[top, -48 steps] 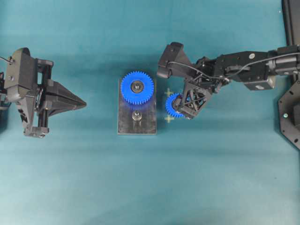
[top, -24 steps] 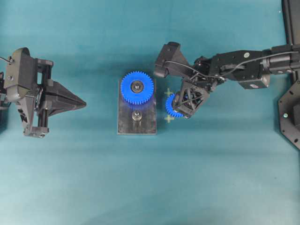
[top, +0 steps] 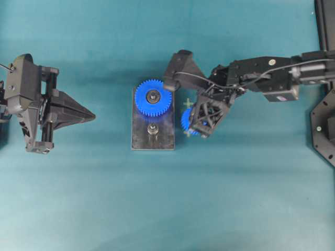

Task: Fit the small gear onto the shaft.
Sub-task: 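Grasp the small blue gear by its bearing with the right gripper and lift, then carry the small gear left over the empty shaft beside the large gear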

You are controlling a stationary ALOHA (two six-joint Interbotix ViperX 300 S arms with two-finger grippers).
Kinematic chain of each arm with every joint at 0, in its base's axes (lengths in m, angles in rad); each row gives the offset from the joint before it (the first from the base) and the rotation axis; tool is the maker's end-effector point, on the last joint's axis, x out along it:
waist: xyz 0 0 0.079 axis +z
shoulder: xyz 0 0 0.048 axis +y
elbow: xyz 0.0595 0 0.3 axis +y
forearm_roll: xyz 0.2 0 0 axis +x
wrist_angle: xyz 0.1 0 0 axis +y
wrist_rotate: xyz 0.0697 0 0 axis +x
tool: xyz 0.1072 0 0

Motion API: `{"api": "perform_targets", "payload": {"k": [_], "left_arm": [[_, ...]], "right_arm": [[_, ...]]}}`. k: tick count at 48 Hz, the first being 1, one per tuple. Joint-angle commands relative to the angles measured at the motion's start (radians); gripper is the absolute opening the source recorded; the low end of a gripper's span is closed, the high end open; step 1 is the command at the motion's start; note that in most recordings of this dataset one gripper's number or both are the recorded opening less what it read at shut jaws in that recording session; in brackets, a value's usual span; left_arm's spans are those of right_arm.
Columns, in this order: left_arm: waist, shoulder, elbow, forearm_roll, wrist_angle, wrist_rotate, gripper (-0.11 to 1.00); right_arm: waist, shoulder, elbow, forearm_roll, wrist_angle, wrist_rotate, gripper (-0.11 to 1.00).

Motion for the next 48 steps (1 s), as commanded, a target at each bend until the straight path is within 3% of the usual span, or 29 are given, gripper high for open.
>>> {"api": "perform_targets", "payload": {"k": [1, 22, 33, 48], "left_arm": [[-0.002, -0.008, -0.011, 0.002, -0.008, -0.002, 0.0], [-0.002, -0.028, -0.005, 0.002, -0.009, -0.003, 0.0], [-0.002, -0.046, 0.008, 0.002, -0.009, -0.008, 0.0], [-0.002, -0.064, 0.02, 0.002, -0.008, -0.009, 0.0]], "right_arm": [[0.021, -0.035, -0.074, 0.005, 0.04, 0.012, 0.34], [0.046, 0.11, -0.348, 0.002, 0.095, -0.003, 0.34], [0.052, 0.164, -0.377, -0.003, 0.133, -0.008, 0.34], [0.046, 0.173, -0.383, -0.044, 0.14, -0.002, 0.34]]}}
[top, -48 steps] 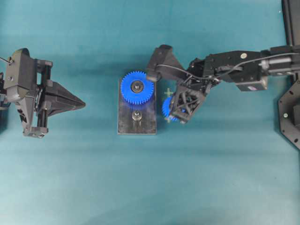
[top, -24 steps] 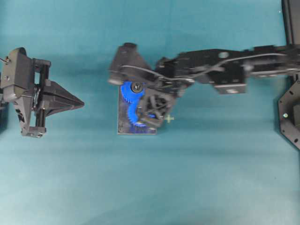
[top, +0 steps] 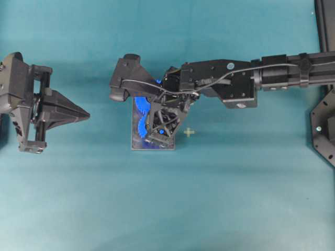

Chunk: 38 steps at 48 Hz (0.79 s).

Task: Fit the small gear onto the shaft.
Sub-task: 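Carry the small gear left over the empty shaft beside the large gear, then lower the small gear onto the shaft, meshing it with the large gear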

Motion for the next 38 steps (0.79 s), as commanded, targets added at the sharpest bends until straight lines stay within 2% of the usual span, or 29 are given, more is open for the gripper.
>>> {"api": "perform_targets", "payload": {"k": [1, 38], "left_arm": [[-0.002, -0.006, -0.009, 0.002, -0.009, -0.002, 0.0], [-0.002, -0.008, -0.009, 0.002, -0.009, -0.002, 0.0]], "right_arm": [[-0.006, -0.011, -0.015, -0.008, 0.005, -0.002, 0.34], [-0.025, -0.009, -0.046, -0.006, 0.044, -0.005, 0.34]]}}
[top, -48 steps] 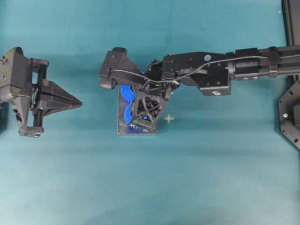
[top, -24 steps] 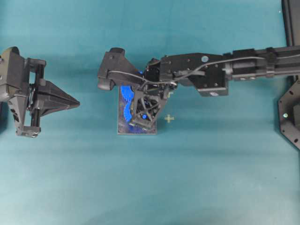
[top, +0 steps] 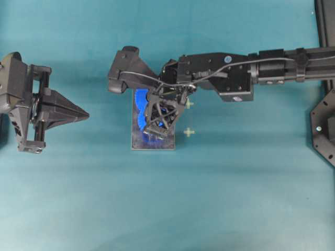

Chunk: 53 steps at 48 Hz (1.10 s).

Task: Fit the small gear onto the shaft.
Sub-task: 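Lower the small gear onto the shaft, meshing it with the large gear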

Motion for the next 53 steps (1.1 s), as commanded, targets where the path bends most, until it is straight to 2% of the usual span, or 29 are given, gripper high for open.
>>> {"api": "perform_targets", "payload": {"k": [1, 7, 12, 14, 35, 42, 53], "left_arm": [[-0.002, -0.005, -0.012, 0.002, -0.008, -0.002, 0.0], [-0.002, -0.005, -0.012, 0.003, -0.008, -0.002, 0.0], [-0.002, -0.005, -0.011, 0.003, -0.008, -0.002, 0.0], [-0.002, -0.005, -0.011, 0.003, -0.008, -0.002, 0.0], [0.0, -0.005, -0.011, 0.002, -0.008, -0.003, 0.0], [-0.002, -0.005, -0.012, 0.003, -0.008, -0.003, 0.0], [-0.002, -0.005, -0.012, 0.003, -0.008, -0.003, 0.0]], "right_arm": [[0.003, -0.014, -0.021, 0.006, 0.003, -0.003, 0.34], [0.008, -0.014, -0.023, 0.023, 0.002, 0.003, 0.37], [0.014, -0.011, -0.021, 0.034, 0.0, 0.003, 0.61], [0.017, -0.008, -0.023, 0.034, 0.0, 0.005, 0.66], [0.017, -0.014, -0.046, 0.035, -0.003, 0.009, 0.63], [0.017, -0.017, -0.077, 0.034, -0.005, -0.003, 0.52], [0.011, 0.029, -0.08, 0.029, -0.008, -0.003, 0.1]]}}
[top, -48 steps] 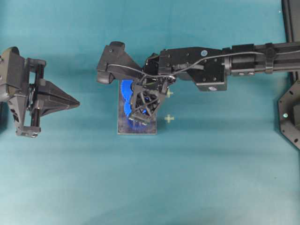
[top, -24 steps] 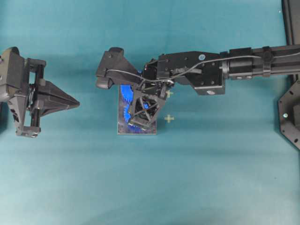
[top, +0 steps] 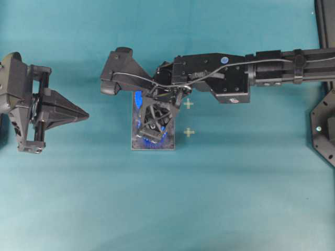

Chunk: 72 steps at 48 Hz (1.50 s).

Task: Fit the small gear onto the shaft.
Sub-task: 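Lower the small gear onto the shaft, meshing it with the large gear, then open the right gripper and press the small gear down on the shaft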

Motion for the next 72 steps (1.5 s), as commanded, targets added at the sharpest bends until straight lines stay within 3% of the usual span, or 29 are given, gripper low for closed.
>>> {"api": "perform_targets", "payload": {"k": [1, 7, 23, 31, 40, 55, 72], "left_arm": [[-0.002, -0.002, -0.012, 0.003, -0.008, -0.002, 0.0], [-0.002, -0.003, -0.012, 0.002, -0.008, -0.002, 0.0], [-0.002, -0.014, -0.011, 0.002, -0.008, -0.003, 0.0], [-0.002, -0.015, -0.011, 0.002, -0.008, -0.003, 0.0], [-0.002, -0.014, -0.009, 0.002, -0.008, -0.003, 0.0], [-0.002, -0.014, -0.011, 0.002, -0.008, -0.003, 0.0], [-0.002, -0.015, -0.009, 0.002, -0.008, -0.003, 0.0]], "right_arm": [[-0.003, 0.0, -0.02, 0.0, -0.006, -0.003, 0.07], [-0.008, 0.018, -0.015, -0.002, 0.002, 0.003, -0.01], [-0.003, -0.035, 0.075, -0.002, 0.028, 0.058, -0.01], [0.041, -0.08, 0.126, 0.008, 0.029, 0.094, -0.01], [0.112, -0.124, 0.117, 0.018, 0.028, 0.121, -0.01], [0.018, -0.104, 0.069, -0.029, -0.031, 0.107, -0.01], [-0.015, -0.031, 0.066, -0.029, -0.054, 0.087, -0.01]]}}
